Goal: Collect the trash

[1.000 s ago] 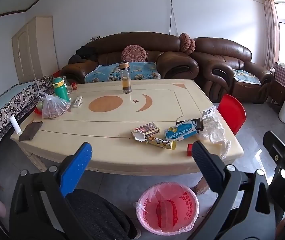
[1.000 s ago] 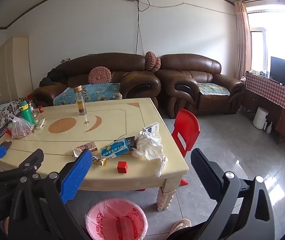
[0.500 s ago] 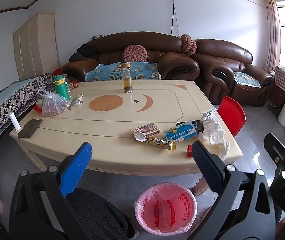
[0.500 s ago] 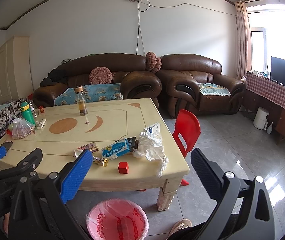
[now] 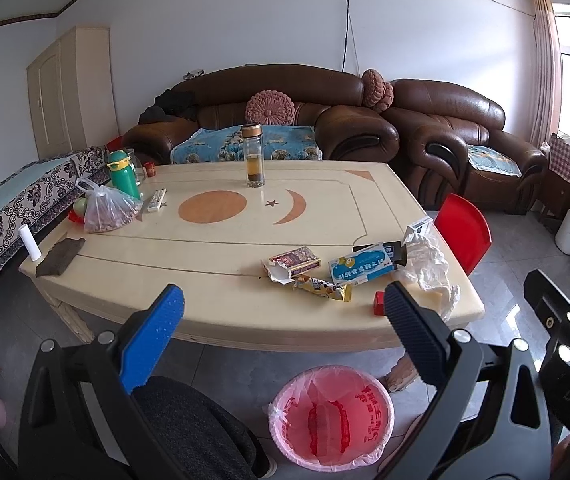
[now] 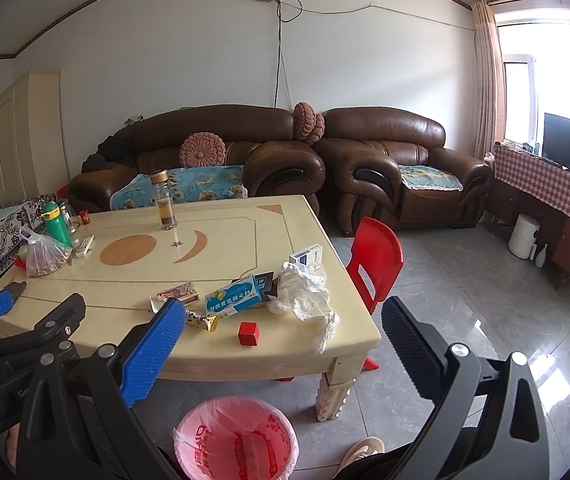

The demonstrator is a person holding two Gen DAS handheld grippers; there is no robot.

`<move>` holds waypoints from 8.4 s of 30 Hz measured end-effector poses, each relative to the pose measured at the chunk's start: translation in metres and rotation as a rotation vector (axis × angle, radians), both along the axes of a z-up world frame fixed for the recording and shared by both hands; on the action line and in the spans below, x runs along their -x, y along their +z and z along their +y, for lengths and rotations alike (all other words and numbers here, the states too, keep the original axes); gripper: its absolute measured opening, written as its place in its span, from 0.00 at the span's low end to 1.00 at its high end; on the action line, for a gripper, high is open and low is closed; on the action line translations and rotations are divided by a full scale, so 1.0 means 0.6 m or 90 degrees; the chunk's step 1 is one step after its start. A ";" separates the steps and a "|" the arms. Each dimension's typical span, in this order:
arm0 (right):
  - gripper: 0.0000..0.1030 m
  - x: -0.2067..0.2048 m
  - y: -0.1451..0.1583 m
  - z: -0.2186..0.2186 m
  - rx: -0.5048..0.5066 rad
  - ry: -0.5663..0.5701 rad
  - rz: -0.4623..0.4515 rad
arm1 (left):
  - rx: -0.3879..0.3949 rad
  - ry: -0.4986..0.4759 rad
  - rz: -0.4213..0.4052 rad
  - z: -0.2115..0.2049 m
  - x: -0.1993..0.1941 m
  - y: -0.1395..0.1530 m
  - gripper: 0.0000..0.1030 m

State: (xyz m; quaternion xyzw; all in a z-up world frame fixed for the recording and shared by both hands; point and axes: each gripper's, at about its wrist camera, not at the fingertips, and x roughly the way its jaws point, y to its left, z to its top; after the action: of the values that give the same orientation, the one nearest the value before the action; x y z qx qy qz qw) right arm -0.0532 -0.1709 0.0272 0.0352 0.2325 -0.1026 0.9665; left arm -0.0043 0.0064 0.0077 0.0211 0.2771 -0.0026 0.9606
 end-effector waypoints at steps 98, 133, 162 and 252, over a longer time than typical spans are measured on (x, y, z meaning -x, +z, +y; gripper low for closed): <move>0.94 -0.333 -0.184 -0.160 -0.059 0.084 0.117 | -0.041 -0.225 0.174 0.020 -0.365 -0.178 0.95; 0.94 -0.431 -0.346 -0.206 -0.040 0.180 0.233 | -0.132 -0.481 0.277 -0.023 -0.566 -0.304 0.95; 0.93 -0.453 -0.393 -0.205 -0.019 0.160 0.262 | -0.142 -0.549 0.321 -0.035 -0.600 -0.378 0.95; 0.10 -0.374 -0.215 -0.174 0.021 0.035 -0.039 | -0.095 -0.457 0.164 0.049 -0.549 -0.240 0.61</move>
State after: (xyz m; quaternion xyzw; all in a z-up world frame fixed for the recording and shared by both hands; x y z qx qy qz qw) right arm 0.1713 -0.2752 -0.1015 0.0158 0.2019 -0.0788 0.9761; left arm 0.3248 0.0355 -0.1364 0.1860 0.3701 -0.3214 0.8516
